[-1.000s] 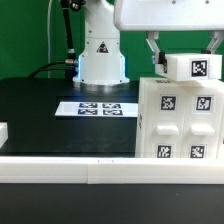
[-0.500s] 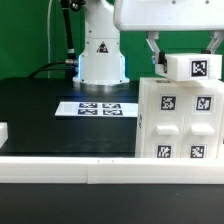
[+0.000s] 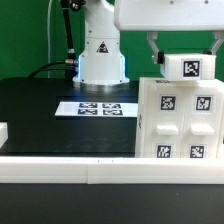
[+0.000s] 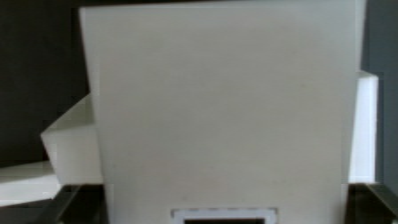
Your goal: Assemble cabinet
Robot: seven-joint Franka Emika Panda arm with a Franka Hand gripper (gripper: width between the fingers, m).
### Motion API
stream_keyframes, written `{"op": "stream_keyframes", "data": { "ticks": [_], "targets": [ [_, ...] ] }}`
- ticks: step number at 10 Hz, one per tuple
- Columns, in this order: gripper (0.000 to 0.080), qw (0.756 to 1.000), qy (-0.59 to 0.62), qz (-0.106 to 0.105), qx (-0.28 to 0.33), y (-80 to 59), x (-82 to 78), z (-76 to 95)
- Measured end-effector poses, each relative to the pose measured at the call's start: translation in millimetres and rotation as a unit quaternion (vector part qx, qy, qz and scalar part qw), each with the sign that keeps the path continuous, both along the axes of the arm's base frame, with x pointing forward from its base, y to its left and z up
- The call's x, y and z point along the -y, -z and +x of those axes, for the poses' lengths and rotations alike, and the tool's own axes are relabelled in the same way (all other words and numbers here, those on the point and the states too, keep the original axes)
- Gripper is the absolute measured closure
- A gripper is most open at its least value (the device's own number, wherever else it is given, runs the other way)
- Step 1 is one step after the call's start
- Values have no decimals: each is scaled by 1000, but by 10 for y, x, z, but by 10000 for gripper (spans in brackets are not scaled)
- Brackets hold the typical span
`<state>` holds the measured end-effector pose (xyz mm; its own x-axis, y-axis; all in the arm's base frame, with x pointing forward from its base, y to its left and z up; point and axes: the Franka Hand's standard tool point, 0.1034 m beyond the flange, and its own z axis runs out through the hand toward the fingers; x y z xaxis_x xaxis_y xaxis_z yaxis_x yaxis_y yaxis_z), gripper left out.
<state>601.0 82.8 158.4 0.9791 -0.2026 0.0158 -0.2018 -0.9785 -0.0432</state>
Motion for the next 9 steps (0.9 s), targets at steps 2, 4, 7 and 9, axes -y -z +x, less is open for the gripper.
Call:
{"op": "stream_keyframes", "data": {
  "ticks": [2, 4, 7, 9],
  "targets": [
    [236, 997, 72, 2, -3, 1, -6, -1],
    [236, 990, 143, 4, -6, 3, -19, -3],
    [236, 954, 301, 13, -10, 8, -65, -1],
    [236, 923, 384, 19, -7, 11, -82, 20]
  ]
}}
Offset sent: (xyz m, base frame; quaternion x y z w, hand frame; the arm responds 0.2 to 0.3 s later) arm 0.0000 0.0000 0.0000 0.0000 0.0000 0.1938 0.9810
